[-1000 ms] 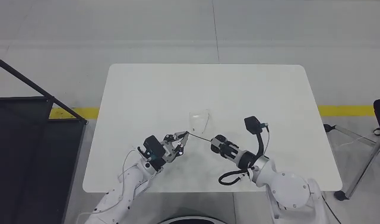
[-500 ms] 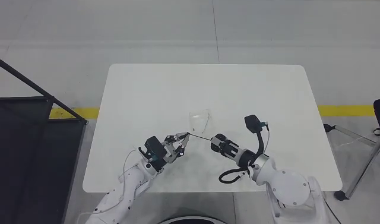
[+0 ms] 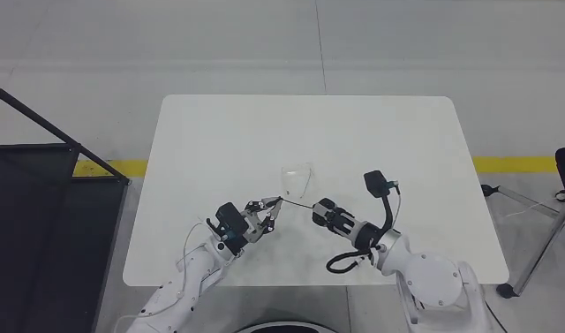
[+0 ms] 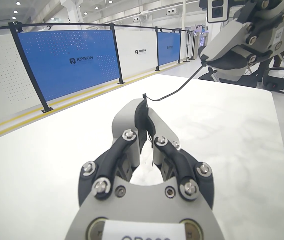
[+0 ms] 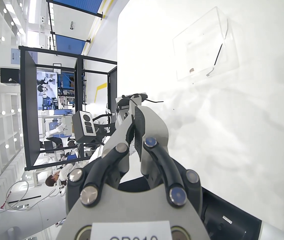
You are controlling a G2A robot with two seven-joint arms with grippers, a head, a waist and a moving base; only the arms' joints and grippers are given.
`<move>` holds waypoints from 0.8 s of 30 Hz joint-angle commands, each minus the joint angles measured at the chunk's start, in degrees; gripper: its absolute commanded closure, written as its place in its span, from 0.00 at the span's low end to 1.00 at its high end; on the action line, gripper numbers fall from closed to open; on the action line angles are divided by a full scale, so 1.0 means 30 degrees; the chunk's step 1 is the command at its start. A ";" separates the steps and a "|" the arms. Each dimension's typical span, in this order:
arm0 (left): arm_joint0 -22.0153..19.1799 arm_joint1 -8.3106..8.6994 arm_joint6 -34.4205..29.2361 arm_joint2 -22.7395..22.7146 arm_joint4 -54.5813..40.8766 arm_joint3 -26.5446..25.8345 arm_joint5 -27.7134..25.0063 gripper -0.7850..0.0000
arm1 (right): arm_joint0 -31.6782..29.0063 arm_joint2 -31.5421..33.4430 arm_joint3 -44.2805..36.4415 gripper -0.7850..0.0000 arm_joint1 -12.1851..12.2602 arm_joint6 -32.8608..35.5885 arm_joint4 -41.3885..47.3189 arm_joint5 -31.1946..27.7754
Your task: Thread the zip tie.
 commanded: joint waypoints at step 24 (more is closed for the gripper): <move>-0.0002 0.0004 0.0057 0.0010 0.0023 0.0027 0.0017 1.00 | -0.0043 -0.0031 0.0509 1.00 0.0581 -0.0720 0.2919 -0.1898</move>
